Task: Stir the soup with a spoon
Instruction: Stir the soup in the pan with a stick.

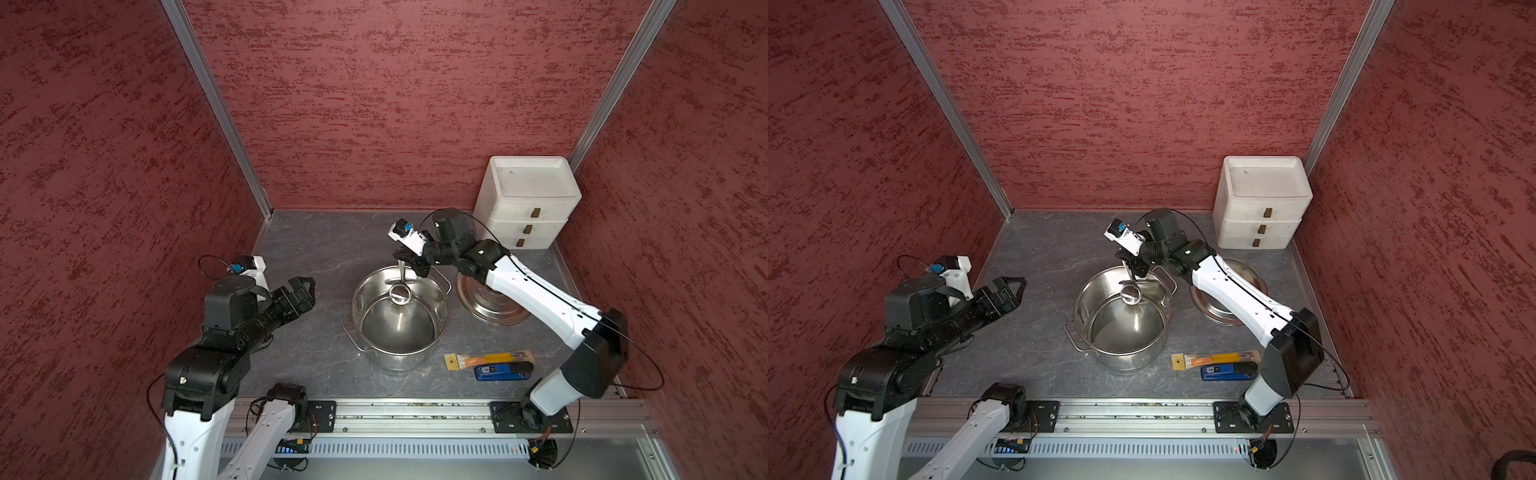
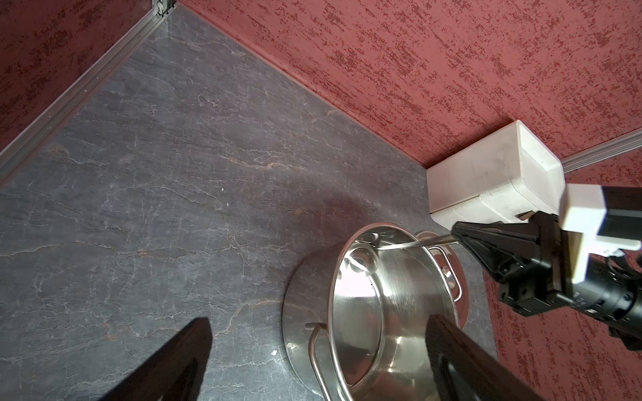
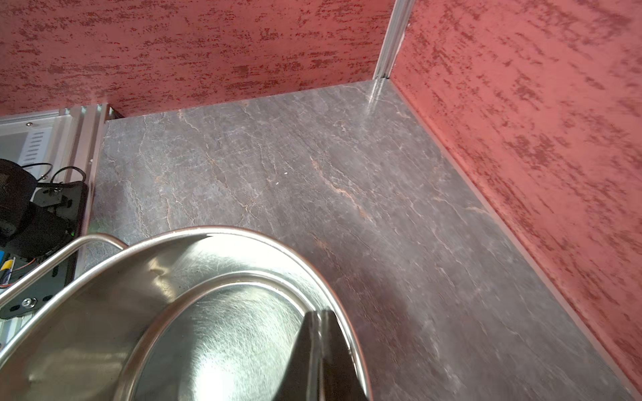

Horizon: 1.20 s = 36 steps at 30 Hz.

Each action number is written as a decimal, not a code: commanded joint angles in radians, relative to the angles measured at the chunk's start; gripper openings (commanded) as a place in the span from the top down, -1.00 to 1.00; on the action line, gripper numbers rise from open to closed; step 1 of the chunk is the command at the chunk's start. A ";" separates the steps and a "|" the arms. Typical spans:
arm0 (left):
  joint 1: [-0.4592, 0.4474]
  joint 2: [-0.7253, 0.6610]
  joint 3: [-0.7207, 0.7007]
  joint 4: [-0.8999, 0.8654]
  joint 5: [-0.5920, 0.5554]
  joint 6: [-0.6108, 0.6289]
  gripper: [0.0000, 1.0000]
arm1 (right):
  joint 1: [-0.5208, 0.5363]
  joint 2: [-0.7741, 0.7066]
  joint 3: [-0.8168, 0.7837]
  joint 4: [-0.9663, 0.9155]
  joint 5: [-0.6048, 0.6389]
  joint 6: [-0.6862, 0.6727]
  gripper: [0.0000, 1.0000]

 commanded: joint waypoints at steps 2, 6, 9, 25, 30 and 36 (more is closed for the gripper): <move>0.003 0.006 0.007 0.018 -0.002 0.019 -1.00 | -0.045 -0.153 -0.088 -0.050 0.013 -0.046 1.00; 0.004 0.020 0.000 0.037 0.014 0.021 -1.00 | -0.049 -0.271 -0.177 -0.099 0.026 -0.041 1.00; 0.003 0.025 -0.008 0.048 0.023 0.016 -1.00 | -0.050 -0.360 -0.247 -0.125 0.023 -0.007 1.00; 0.003 0.012 -0.039 0.065 0.027 0.009 -1.00 | 0.103 -0.507 -0.301 -0.170 -0.072 0.209 1.00; 0.004 -0.008 -0.049 0.058 0.018 0.004 -1.00 | 0.210 -0.419 -0.240 -0.141 -0.055 0.211 1.00; 0.003 -0.022 -0.051 0.044 0.009 -0.007 -1.00 | 0.323 -0.234 -0.101 -0.106 -0.046 0.165 1.00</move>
